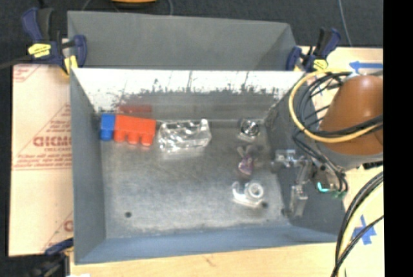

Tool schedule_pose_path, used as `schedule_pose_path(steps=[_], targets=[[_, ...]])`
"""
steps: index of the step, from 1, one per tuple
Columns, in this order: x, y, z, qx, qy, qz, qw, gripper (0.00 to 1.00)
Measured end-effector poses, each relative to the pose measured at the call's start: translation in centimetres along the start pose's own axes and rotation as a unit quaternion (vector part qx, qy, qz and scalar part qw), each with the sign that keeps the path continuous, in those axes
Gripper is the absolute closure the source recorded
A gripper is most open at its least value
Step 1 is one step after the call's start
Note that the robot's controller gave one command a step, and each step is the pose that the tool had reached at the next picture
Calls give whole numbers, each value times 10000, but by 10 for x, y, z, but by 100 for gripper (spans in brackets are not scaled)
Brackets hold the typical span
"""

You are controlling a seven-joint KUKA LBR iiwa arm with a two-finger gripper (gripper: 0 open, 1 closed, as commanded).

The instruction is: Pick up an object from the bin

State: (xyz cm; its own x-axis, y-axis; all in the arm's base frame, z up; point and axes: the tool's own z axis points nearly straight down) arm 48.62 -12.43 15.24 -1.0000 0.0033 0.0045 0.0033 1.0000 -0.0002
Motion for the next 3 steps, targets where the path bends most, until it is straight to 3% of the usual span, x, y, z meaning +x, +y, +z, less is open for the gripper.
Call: schedule_pose_path(steps=[1, 2, 3], targets=[[7, 33, 83, 2, -78, 297, 9995, 0], [10, 44, 52, -2, -52, 1353, 9908, 0], [14, 62, 50, -10, -19, 1759, 9844, 0]])
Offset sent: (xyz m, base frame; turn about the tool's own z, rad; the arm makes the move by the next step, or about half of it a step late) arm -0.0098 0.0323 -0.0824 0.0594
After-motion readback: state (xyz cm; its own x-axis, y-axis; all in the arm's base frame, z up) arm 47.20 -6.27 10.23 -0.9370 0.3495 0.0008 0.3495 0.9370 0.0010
